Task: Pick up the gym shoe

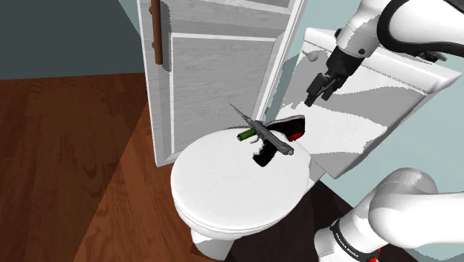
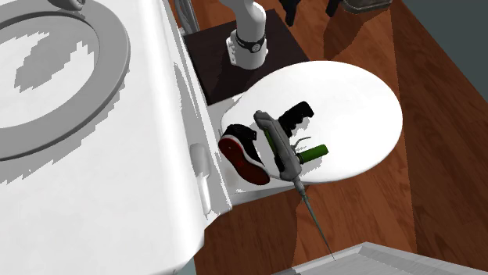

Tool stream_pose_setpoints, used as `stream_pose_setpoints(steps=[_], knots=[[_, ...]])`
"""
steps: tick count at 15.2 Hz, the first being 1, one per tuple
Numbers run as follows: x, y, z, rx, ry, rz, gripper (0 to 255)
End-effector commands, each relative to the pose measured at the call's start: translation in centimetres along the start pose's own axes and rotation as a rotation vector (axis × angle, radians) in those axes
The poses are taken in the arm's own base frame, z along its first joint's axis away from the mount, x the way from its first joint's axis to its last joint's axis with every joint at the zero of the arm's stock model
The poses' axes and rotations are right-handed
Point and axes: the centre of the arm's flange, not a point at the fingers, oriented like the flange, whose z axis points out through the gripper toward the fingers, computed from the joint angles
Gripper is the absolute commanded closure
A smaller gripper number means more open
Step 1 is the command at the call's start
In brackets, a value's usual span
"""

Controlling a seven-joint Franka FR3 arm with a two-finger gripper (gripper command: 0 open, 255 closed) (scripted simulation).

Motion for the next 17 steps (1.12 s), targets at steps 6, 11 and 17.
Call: stream_pose_setpoints(steps=[6,11,17], knots=[[4.2,1.9,5.0,-0.071,-0.069,-0.110,0],[8.3,3.6,10.1,-0.141,-0.138,-0.221,0],[12.9,5.7,16.5,-0.226,-0.221,-0.353,0]])
